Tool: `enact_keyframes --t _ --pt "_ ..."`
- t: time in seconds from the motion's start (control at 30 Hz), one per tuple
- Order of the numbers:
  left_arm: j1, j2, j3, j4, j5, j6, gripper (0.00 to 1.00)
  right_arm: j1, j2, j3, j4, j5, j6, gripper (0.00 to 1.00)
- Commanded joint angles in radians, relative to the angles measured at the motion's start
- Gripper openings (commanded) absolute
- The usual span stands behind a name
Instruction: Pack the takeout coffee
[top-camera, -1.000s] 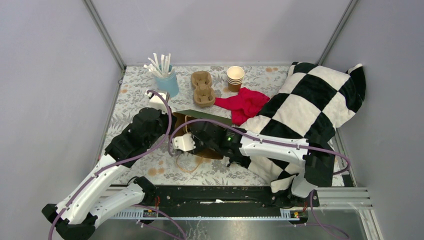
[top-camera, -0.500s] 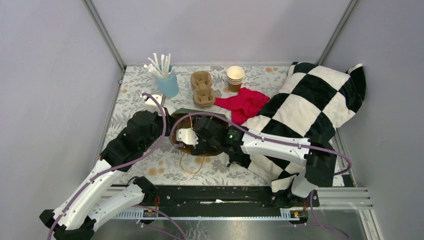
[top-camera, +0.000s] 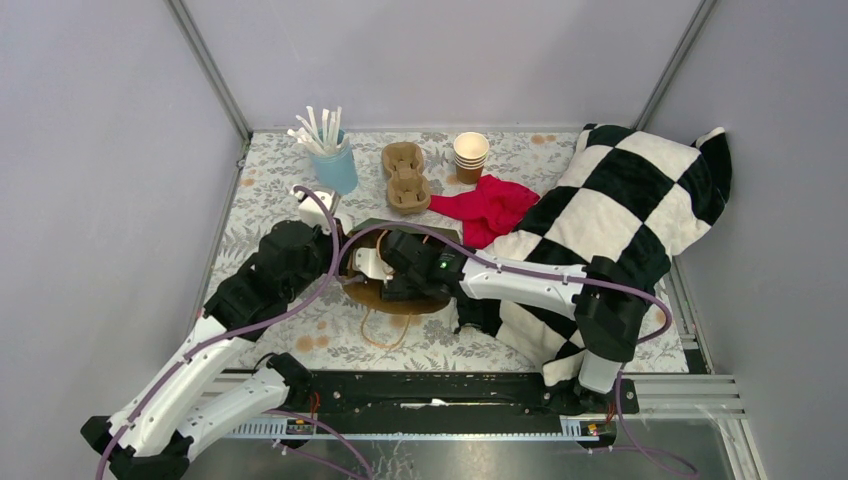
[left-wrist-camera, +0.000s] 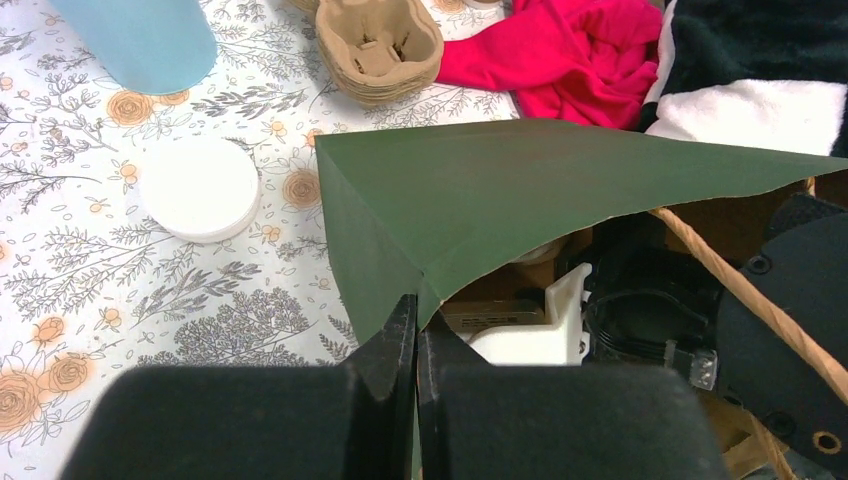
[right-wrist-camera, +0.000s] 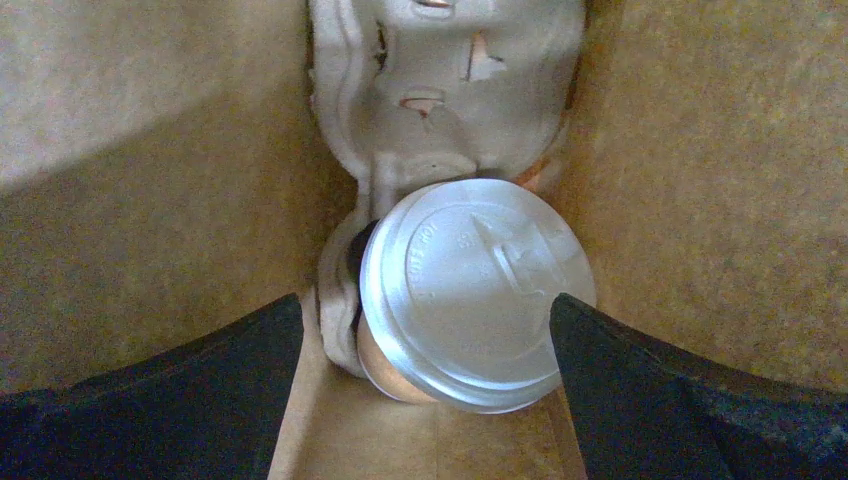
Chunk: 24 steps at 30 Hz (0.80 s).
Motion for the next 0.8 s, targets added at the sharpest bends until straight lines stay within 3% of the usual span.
enact_keyframes --t 0.0,0.3,0.63,0.77 --pt "-0.001 0.011 0.031 -0.007 0.061 0.014 0.0 -0.018 0.027 0.061 -0.003 0.078 0.066 1.0" --pt "-0.001 0.032 0.05 -0.026 0.062 0.01 0.0 -0.027 0.06 0.067 -0.006 0.207 0.108 1.0" --pt "-0.001 0.057 0.054 -0.03 0.044 -0.001 0.0 -0.024 0.04 0.172 -0.129 0.176 0.212 1.0" --pt "-0.001 0.062 0.054 -0.03 0.04 -0.004 0.0 -0.023 0.04 0.137 -0.129 0.203 0.207 1.0"
